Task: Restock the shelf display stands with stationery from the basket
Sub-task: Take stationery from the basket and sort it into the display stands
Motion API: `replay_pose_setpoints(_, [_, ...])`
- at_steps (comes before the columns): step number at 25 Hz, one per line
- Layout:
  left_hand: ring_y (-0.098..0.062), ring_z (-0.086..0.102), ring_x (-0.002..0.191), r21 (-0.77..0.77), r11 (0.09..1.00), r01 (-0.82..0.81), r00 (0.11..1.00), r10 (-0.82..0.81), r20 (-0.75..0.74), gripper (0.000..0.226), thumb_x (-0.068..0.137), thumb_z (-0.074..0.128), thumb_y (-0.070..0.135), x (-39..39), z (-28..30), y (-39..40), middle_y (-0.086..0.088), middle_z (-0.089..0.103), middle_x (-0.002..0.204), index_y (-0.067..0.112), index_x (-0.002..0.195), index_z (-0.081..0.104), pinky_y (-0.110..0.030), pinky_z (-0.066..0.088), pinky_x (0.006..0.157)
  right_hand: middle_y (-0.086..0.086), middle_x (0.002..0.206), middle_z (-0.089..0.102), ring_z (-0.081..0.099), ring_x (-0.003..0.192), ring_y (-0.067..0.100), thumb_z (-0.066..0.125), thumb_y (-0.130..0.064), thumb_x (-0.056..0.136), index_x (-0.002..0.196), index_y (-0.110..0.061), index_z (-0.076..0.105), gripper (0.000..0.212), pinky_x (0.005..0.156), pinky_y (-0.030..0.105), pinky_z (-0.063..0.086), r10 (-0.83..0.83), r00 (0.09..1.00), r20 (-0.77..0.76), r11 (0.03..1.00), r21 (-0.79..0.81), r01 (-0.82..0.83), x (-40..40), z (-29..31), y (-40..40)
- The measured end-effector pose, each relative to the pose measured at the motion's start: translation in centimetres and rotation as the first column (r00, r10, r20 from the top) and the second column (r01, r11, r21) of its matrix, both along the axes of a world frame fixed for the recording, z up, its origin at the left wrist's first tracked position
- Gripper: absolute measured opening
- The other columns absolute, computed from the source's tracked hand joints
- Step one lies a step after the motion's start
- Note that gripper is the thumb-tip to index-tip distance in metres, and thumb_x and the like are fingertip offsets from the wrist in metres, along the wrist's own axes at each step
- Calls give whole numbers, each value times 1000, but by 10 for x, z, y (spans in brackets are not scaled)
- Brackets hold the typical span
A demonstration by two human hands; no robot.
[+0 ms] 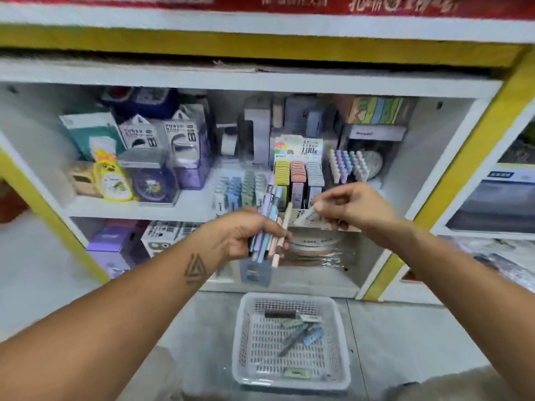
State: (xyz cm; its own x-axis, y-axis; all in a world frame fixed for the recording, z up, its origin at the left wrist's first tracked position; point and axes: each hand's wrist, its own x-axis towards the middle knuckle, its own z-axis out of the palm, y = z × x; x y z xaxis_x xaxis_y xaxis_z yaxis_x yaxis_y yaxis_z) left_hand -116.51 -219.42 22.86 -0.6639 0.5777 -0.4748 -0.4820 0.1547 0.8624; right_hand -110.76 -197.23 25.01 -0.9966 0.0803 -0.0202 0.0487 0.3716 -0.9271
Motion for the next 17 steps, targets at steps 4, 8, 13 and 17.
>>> replay_pose_setpoints(4, [-25, 68, 54, 65, 962, -265, 964, 266, -5, 9, 89, 52, -13, -23, 35, -17, -21, 65, 74, -10, 89, 60, -32, 55, 44, 6, 68, 64, 53, 56, 12, 74, -6, 87, 95, -8, 76, 8, 50, 22, 41, 82, 991, -105, 996, -10, -83, -23, 33, -27])
replay_pose_setpoints(8, [-20, 66, 49, 2, 937, -350, 936, 350, 23, 14, 92, 51, -8, -38, 34, -33, -18, 64, 76, -7, 100, 61, -26, 49, 38, 13, 74, 57, 56, 68, 22, 68, 6, 86, 99, -6, 69, 18, 64, 32, 47, 105, 985, -140, 987, 136, -86, -49, 32, -46])
replay_pose_setpoints(13, [-21, 68, 50, 48, 907, -418, 908, 416, 41, 11, 92, 52, -8, -63, 42, -54, -16, 67, 71, -4, 98, 61, -29, 52, 39, 20, 90, 73, 71, 76, 22, 71, 6, 85, 97, -7, 73, 18, 79, 42, 58, 49, 988, -147, 989, 142, -28, -73, 24, -51])
replay_pose_setpoints(17, [-20, 68, 53, 87, 906, -414, 909, 408, 80, 11, 92, 52, -6, -77, 47, -65, -14, 68, 67, -5, 90, 63, -29, 54, 42, 3, 88, 72, 71, 76, 14, 72, -2, 87, 97, -13, 73, 15, 82, 38, 61, -48, 973, -228, 967, 235, 102, -98, 25, -55])
